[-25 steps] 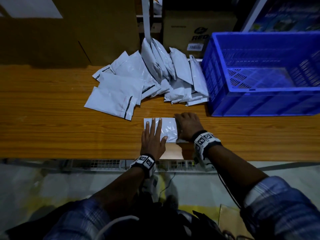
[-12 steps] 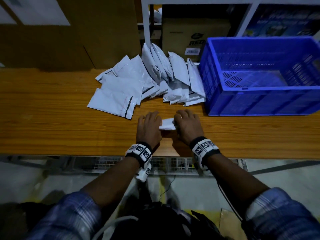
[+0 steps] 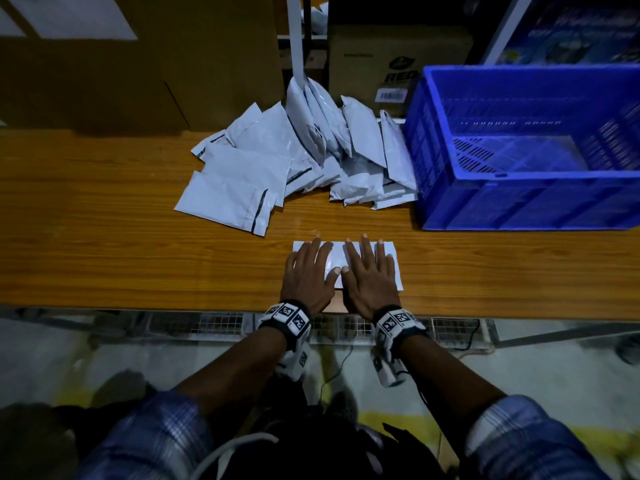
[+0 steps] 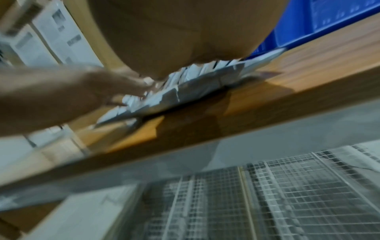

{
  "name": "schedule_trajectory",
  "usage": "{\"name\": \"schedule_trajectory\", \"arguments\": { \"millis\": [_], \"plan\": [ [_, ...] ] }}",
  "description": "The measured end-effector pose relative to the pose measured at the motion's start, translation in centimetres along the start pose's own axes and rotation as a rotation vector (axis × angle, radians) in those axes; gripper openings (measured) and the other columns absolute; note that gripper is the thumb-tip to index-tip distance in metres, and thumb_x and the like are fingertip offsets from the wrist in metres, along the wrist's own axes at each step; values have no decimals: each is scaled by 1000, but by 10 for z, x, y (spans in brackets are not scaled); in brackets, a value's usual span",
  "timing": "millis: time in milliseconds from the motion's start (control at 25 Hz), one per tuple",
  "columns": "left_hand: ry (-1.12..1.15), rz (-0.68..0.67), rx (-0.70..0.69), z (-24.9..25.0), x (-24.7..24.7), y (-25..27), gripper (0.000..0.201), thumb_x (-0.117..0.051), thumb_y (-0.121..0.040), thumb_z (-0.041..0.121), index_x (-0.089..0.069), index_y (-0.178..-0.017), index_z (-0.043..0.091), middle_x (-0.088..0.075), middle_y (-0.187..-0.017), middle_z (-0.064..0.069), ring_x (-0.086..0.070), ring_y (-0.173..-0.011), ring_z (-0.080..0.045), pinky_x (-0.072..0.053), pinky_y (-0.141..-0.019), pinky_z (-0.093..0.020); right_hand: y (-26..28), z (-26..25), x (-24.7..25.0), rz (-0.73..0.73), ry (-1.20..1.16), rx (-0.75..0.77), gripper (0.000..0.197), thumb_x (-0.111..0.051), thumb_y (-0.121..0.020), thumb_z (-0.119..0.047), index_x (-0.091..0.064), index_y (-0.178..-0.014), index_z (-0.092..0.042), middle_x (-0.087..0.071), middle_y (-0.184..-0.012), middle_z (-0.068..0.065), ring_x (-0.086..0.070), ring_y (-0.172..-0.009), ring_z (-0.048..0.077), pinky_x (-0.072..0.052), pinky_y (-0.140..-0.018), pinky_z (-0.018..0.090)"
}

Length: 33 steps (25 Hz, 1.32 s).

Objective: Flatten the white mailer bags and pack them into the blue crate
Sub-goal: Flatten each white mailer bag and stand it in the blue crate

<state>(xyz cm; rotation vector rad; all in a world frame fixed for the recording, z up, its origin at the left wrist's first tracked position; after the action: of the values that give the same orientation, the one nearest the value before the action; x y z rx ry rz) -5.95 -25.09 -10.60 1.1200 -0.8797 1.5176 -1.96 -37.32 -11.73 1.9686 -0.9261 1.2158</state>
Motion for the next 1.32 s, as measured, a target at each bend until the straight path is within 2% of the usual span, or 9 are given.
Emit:
{"name": "schedule_trajectory", "arguments": {
  "millis": [120,240,440,600,800,1000,1160,1240,1320],
  "plan": [
    [-55,-60,-14,-2,-12,-3,60,-28,-105,49,-13,-159,30,0,-168,0,1,-154,-22,-4,-124,-49,-1,3,-17,1,41,-39,55,-14,-104,-48,6,-155,-41,20,-163,-5,22,-149,25,6,-121,50],
    [-65,-94,-24,-4,-22,0,60,-21,-105,50,-6,-160,30,5,-168,1,8,-154,-22,3,-124,-48,-2,5,-23,-11,51,-33,56,-15,-104,-48,3,-155,-40,17,-163,-4,20,-149,25,6,-121,50],
    [-48,-111,16,-7,-33,2,58,-20,-107,45,-5,-160,29,2,-168,1,6,-154,-22,-2,-124,-49,-5,2,-19,4,78,-21,56,-15,-102,-48,-5,-156,-37,10,-165,-2,12,-151,27,4,-120,50],
    [-27,-113,20,-12,-33,0,56,-22,-106,44,-8,-159,31,-3,-168,2,2,-154,-21,-6,-124,-47,-10,3,-12,-99,-9,-51,55,-14,-103,-48,0,-155,-40,18,-163,-6,19,-150,23,12,-119,46],
    [-17,-100,16,-12,-29,5,58,-20,-105,44,-5,-160,30,0,-168,2,6,-154,-20,-1,-125,-45,-9,-1,-10,-7,38,-32,54,-14,-104,-46,-1,-155,-41,18,-163,-5,21,-149,24,4,-121,50],
    [-12,-100,6,-14,-31,4,58,-19,-106,46,-3,-160,31,2,-168,2,9,-154,-20,1,-125,-45,-9,0,-19,34,69,-28,53,-19,-104,-45,-8,-156,-39,7,-165,-3,11,-151,27,0,-122,50],
    [-8,-96,8,-15,-29,4,59,-16,-105,51,-3,-159,32,6,-167,3,11,-154,-19,2,-124,-48,-12,1,-17,21,66,-27,53,-19,-104,-46,-11,-156,-38,5,-165,-2,12,-151,26,3,-122,48],
    [-23,-78,-3,-12,-26,5,59,-14,-105,54,-3,-160,32,9,-167,3,13,-153,-18,5,-124,-47,-13,1,-18,3,56,-22,54,-16,-103,-47,-8,-156,-39,8,-165,-3,15,-150,25,5,-121,47],
    [-27,-92,-6,-9,-29,6,58,-16,-106,50,0,-159,33,9,-167,4,13,-153,-18,2,-124,-48,-14,2,-19,-31,43,-19,54,-15,-103,-47,-4,-156,-40,12,-164,-4,18,-150,24,7,-121,48]
  ]
}}
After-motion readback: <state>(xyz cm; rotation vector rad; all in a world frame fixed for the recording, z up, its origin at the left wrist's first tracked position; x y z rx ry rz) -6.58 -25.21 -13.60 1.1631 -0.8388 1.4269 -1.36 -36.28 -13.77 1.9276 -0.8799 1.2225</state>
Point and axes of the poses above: each hand's wrist, its own y-axis away from the middle knuckle, its own x-axis out of the back of the hand, z = x × y, the point moved 10 cm from there along -y, towards the middle knuckle
